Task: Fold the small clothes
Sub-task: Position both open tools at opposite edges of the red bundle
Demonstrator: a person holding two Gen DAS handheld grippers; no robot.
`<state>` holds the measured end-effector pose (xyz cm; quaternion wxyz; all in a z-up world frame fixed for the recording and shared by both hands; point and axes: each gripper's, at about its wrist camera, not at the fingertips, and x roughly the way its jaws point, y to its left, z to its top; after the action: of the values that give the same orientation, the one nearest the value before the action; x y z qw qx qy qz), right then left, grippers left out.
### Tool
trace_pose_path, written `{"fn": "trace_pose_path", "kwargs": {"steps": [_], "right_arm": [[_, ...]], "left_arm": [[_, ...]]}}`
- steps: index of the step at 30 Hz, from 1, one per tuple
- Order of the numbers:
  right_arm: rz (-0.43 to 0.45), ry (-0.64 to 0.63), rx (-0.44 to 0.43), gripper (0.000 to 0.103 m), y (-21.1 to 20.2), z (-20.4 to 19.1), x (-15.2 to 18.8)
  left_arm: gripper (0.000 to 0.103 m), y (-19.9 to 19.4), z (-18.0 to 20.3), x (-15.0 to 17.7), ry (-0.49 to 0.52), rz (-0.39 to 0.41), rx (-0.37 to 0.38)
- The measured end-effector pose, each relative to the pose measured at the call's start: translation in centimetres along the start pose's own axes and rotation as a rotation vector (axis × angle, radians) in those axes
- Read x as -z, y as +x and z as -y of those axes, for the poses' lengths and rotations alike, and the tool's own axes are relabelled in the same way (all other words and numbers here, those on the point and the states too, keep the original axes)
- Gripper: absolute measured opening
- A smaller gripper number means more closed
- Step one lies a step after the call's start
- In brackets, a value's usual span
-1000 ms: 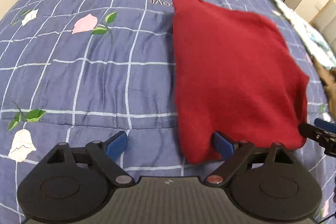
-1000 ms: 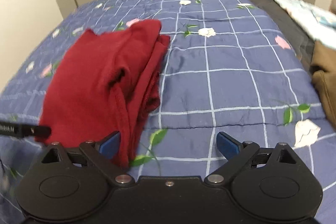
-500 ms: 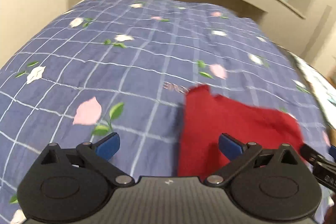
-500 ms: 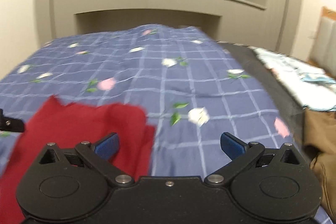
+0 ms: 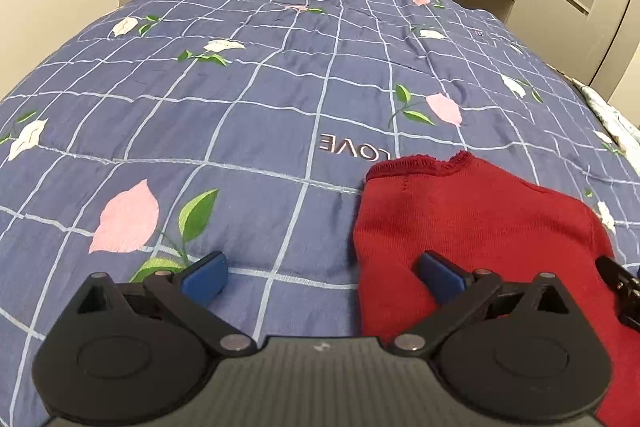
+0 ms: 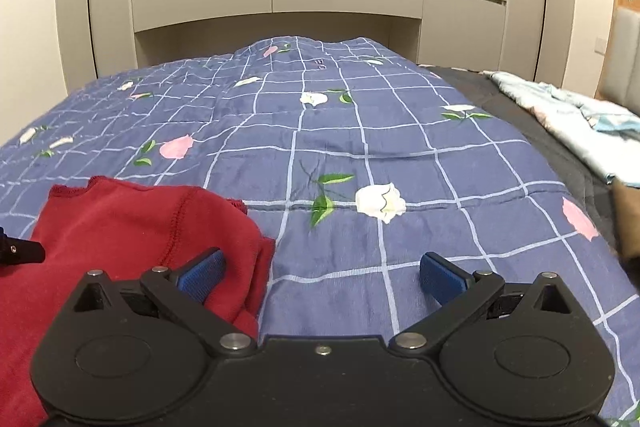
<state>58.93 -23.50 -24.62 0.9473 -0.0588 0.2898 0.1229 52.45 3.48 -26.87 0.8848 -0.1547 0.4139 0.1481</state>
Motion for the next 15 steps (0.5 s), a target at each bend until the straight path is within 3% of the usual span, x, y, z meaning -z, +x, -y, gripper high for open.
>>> {"fn": "trace_pose_path", "kwargs": {"steps": [8, 15], "right_arm": [[-0.012, 0.212, -0.041, 0.102, -5.9, 0.8, -0.7], [-0.002, 0.188, -0.040, 0.102, -9.2, -1.2, 1.9]], "left_arm": [[0.102, -3.8, -0.5, -0.5, -0.075, -0.018, 0.002], [0.102, -6.7, 0.6, 1.5, 0.004, -0.004, 0.018]]}}
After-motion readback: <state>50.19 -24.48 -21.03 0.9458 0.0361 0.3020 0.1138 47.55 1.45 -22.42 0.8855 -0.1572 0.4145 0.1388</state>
